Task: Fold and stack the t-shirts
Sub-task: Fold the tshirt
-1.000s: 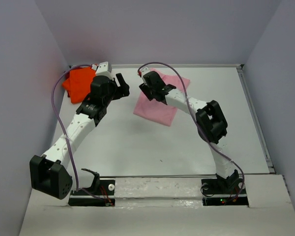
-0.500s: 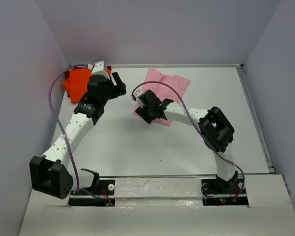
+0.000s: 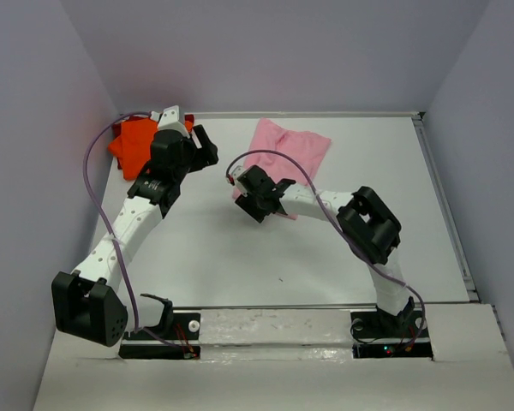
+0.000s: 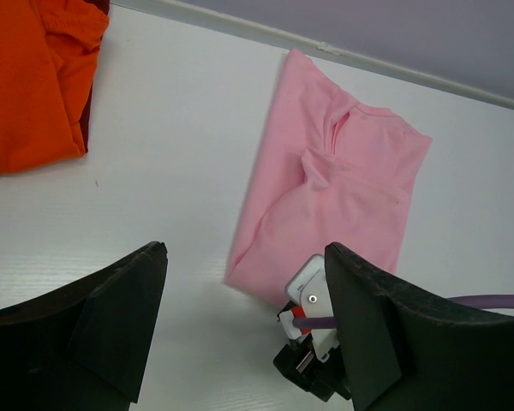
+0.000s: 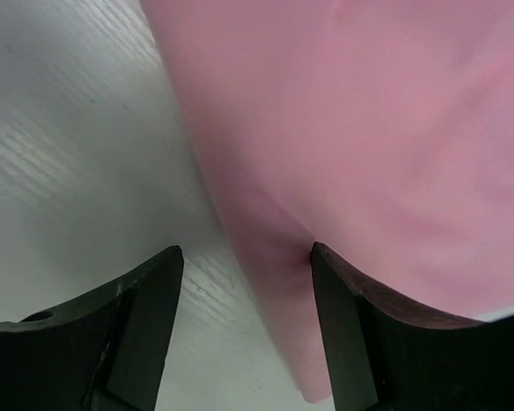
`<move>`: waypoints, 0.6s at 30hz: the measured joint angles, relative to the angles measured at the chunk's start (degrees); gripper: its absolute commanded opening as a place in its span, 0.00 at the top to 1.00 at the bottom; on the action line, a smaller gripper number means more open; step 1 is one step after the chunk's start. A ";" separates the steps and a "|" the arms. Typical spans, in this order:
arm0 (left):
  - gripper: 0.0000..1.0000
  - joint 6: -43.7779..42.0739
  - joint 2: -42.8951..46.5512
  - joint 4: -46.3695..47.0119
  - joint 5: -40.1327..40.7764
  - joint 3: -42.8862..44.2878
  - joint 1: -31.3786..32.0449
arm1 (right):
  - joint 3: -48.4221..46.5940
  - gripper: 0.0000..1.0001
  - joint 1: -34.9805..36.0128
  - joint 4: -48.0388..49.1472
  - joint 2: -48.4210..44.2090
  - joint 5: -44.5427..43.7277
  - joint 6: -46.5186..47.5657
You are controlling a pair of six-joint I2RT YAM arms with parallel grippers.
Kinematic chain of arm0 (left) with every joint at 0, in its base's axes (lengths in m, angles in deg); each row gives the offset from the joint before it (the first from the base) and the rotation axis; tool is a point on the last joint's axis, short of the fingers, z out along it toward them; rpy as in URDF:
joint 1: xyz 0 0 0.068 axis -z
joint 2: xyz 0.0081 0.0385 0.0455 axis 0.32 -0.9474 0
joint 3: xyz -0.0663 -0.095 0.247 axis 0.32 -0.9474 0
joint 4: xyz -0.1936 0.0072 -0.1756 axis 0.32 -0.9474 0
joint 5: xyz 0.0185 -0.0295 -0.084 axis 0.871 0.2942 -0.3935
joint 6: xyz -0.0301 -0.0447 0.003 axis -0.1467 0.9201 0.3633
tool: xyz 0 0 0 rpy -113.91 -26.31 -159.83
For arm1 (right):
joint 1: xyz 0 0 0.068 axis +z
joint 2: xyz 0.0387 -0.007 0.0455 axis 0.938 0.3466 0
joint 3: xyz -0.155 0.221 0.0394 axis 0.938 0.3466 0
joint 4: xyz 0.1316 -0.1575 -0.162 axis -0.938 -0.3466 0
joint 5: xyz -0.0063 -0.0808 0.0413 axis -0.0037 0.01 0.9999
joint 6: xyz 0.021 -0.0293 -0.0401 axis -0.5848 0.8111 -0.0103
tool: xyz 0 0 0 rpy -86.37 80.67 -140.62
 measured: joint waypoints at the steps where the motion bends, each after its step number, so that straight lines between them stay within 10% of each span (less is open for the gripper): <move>1: 0.17 0.00 0.00 0.00 -0.02 0.00 0.00 | 0.13 0.33 0.00 0.26 0.13 -0.37 0.00; 5: 0.17 0.00 0.00 -0.02 -0.09 0.00 0.00 | 0.15 0.46 0.00 0.26 0.20 -2.71 0.46; 11: 0.17 0.02 0.00 0.00 -0.17 0.00 0.00 | 0.15 1.00 0.00 0.66 1.49 -4.52 1.36; 18: 0.17 0.22 0.00 0.00 -0.31 0.00 0.00 | 2.14 1.00 0.31 0.52 0.07 -2.38 -0.13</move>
